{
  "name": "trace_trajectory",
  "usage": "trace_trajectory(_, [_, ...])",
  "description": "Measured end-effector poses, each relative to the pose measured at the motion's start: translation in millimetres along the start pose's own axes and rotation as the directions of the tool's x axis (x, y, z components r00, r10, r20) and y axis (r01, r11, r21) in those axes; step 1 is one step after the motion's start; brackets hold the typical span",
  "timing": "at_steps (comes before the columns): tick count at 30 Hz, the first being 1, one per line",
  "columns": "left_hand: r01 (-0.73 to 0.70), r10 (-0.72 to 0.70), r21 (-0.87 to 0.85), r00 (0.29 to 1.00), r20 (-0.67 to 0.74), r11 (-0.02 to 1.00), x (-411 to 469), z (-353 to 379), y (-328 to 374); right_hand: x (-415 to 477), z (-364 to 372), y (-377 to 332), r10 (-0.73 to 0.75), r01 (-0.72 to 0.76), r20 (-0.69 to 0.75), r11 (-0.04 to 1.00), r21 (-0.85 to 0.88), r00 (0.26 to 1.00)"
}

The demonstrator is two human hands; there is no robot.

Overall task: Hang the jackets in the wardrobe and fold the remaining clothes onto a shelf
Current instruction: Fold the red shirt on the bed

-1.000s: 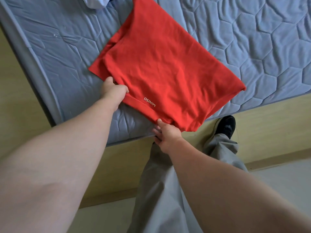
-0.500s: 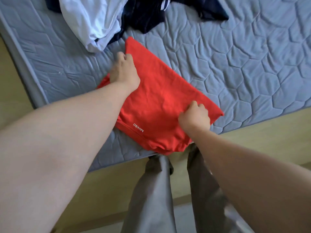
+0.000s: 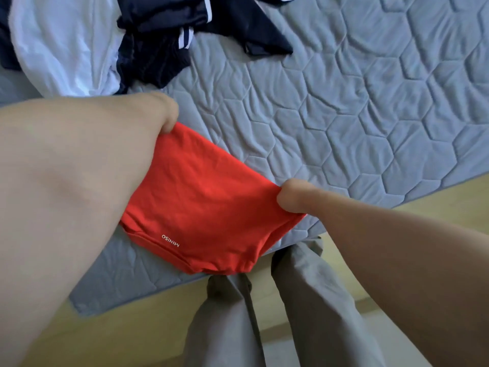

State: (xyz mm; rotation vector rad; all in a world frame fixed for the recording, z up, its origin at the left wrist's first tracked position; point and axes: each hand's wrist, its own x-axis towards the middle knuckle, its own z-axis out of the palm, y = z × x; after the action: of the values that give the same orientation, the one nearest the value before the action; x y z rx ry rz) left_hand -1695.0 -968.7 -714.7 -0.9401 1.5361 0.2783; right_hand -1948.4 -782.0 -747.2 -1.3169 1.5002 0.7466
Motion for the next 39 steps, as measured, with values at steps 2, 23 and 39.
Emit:
trace_trajectory(2, [0.027,-0.030,0.058,0.998,0.053,0.998,-2,-18,4,1,-14,6,-0.030,0.029,-0.013,0.999,-0.026,0.999])
trace_trajectory(23, [0.088,-0.263,-0.393,0.870,-0.418,0.915,17,-64,-12,33,-84,30,-0.040,0.039,-0.153,0.999,-0.006,0.987])
trace_trajectory(39, [-0.100,-0.590,-0.826,0.653,-0.475,0.554,2,-56,-21,-1,-135,39,-0.001,-0.049,-0.485,0.995,-0.092,0.874])
